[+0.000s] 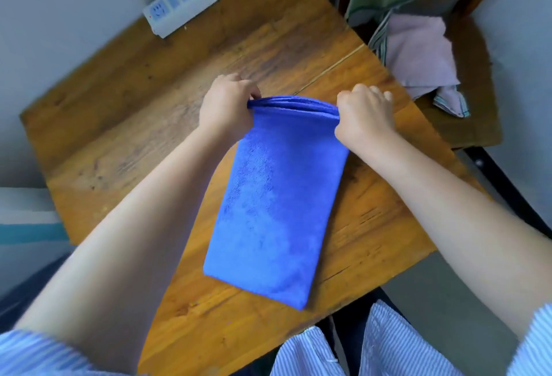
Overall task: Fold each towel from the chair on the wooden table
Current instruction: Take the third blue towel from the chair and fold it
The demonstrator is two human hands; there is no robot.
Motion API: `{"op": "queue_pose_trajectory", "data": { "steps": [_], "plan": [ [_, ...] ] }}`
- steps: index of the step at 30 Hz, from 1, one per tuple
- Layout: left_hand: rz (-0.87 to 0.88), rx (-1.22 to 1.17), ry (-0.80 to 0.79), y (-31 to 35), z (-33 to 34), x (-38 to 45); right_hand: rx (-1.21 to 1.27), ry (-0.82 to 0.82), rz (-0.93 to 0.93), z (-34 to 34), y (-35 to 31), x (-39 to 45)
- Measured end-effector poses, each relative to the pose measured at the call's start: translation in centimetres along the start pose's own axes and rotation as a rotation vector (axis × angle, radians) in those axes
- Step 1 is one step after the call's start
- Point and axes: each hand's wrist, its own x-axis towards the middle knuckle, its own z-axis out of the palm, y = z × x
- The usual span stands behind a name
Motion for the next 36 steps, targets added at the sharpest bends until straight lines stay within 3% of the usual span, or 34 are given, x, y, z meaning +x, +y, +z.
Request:
{"op": "queue_pose_trajectory", "data": {
  "steps": [5,9,14,19,30,34,36],
  "plan": [
    [-0.017,-0.081,0.202,-1.3,0.8,-2.5,-0.054,0.172,-0.121,-1.8,-0.5,0.4],
    [0.229,-0.109,0.262,-3.1,0.5,-6.1,-0.019,0.325,-0.257,-0.7,-0.8,-4.5],
    [0.541,0.022,0.077,-5.1,0.9,-12.5,0.004,0.271,-0.332,2.4,-1.7,-12.8],
    [0.638,0.093,-0.051,-7.1,2.5,-17.0,-0.030,0.219,-0.379,5.9,-2.8,-18.1],
    [0.568,0.177,-0.098,-8.1,6.4,-21.7,-0.083,0.258,-0.341,10.3,-3.3,-21.9],
    [0.351,0.219,-0.209,-8.4,8.0,-22.2,-0.082,0.157,-0.318,11.0,-3.1,-22.7],
    [0.323,0.236,-0.238,-8.6,8.2,-22.5,-0.093,0.102,-0.312,10.8,-3.3,-23.0]
  ]
}}
